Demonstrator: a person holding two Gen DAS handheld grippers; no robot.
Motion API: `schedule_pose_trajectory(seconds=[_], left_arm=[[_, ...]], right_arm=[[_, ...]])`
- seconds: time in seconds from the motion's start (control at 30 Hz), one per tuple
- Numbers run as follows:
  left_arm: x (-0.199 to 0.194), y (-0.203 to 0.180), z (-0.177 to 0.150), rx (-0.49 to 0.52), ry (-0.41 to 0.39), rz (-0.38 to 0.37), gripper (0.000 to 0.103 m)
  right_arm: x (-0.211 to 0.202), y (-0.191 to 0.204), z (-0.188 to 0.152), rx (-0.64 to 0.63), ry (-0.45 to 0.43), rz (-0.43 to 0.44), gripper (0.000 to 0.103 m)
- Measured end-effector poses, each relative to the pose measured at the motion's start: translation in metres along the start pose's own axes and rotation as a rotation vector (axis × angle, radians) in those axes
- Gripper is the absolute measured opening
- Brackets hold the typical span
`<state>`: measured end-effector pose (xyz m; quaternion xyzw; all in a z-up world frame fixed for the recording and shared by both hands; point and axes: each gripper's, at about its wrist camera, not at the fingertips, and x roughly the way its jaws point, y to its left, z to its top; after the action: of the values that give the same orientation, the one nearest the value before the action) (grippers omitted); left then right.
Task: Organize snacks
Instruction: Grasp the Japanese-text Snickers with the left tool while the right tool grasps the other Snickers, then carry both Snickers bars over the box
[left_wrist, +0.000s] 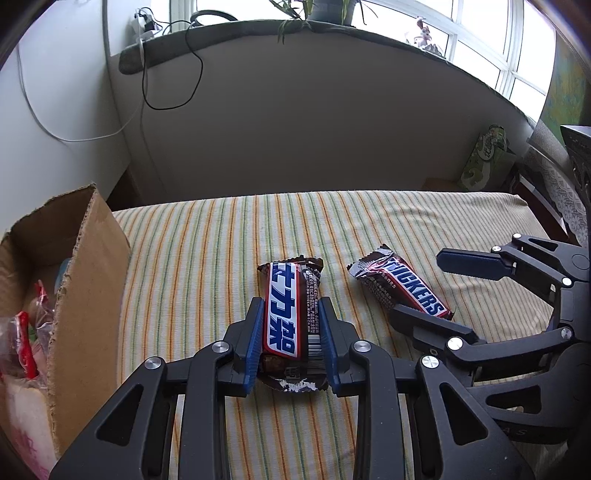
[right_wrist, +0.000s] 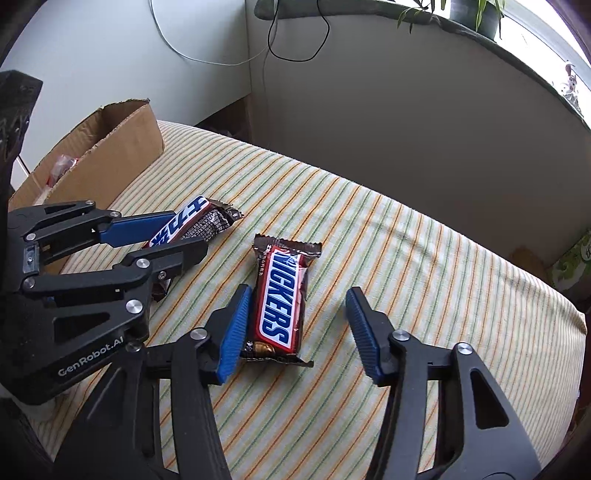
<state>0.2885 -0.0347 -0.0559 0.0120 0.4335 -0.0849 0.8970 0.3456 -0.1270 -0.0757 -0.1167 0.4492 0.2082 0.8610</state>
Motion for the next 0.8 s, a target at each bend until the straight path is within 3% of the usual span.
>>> schedule_pose_trajectory(seconds=[0.03, 0.1, 0.43, 0.8], left_arm=[[-0.001, -0.001, -0.001, -0.002, -0.001, -0.001, 0.027], [-0.002, -0.002, -0.002, 0.003, -0.004, 0.005, 0.027], [-0.01, -0.009, -0.005, 0.008, -0.022, -0.025, 0.027], [-0.046, -0.024, -0.005, 0.032, -0.105, -0.07, 0.027]], right_arm=[[0.0, -0.001, 0.0, 0.003, -0.004, -0.006, 0.045], [-0.002, -0.004, -0.002, 0.016, -0.008, -0.014, 0.03], [-0.02, -0.024, -0.018, 0.101, -0.022, -0.005, 0.03], [-0.058, -0.021, -0.023, 0.127, -0.079, -0.016, 0.03]])
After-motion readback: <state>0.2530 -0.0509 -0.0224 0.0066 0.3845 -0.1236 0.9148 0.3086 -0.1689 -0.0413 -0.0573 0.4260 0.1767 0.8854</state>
